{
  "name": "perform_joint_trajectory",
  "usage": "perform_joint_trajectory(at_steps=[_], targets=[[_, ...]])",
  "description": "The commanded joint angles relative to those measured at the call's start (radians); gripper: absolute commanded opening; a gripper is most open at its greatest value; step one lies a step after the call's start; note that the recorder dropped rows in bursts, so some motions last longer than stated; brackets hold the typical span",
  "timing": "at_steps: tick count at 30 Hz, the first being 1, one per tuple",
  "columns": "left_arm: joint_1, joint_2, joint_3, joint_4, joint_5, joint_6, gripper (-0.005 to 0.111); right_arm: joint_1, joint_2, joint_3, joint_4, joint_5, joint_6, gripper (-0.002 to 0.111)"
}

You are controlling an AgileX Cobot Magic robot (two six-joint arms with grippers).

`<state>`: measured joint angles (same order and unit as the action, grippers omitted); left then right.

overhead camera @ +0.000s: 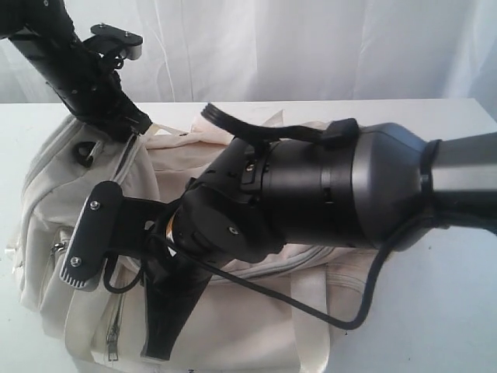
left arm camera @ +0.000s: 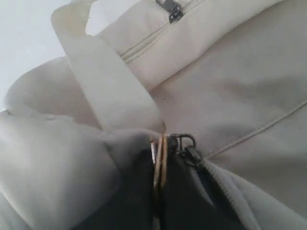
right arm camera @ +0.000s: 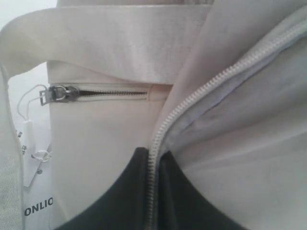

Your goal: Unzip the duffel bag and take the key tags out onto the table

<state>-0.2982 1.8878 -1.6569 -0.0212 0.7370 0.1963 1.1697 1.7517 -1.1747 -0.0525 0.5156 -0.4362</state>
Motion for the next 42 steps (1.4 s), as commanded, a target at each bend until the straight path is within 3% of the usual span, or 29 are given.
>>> perform_joint_trajectory(at_steps=[1,3,7,9,12,17,21,25,33,42], targets=[[0.036,0.009,-0.022,0.048,-0.076,-0.033,0.0,0.008,0.007,0.012,0.036,0.086,0.004,0.0],[0.036,0.009,-0.032,0.045,-0.043,-0.033,0.01,0.008,0.007,0.012,0.036,0.086,0.004,0.0],[0.036,0.005,-0.128,0.035,0.109,-0.034,0.063,0.008,0.007,0.012,0.036,0.088,0.004,0.0],[0.036,-0.022,-0.167,0.029,0.189,-0.034,0.069,0.008,0.007,0.012,0.036,0.09,0.004,0.0],[0.036,-0.111,-0.187,0.021,0.287,-0.037,0.064,0.008,0.001,0.012,0.036,0.09,0.004,0.0],[0.036,-0.257,-0.172,0.021,0.391,-0.059,0.04,0.008,-0.039,0.01,0.038,0.092,0.007,0.0],[0.036,-0.387,-0.062,0.015,0.384,-0.07,0.018,0.008,-0.081,0.01,0.038,0.09,0.057,0.001],[0.036,-0.525,0.131,-0.024,0.327,-0.07,0.0,0.008,-0.121,0.01,0.065,0.092,0.065,0.014],[0.036,-0.86,0.575,-0.102,0.148,-0.066,0.0,0.008,-0.208,0.01,0.047,0.116,0.098,0.047],[0.036,-1.053,0.88,-0.158,0.011,-0.066,0.0,0.006,-0.277,0.01,-0.056,0.176,0.101,0.049]])
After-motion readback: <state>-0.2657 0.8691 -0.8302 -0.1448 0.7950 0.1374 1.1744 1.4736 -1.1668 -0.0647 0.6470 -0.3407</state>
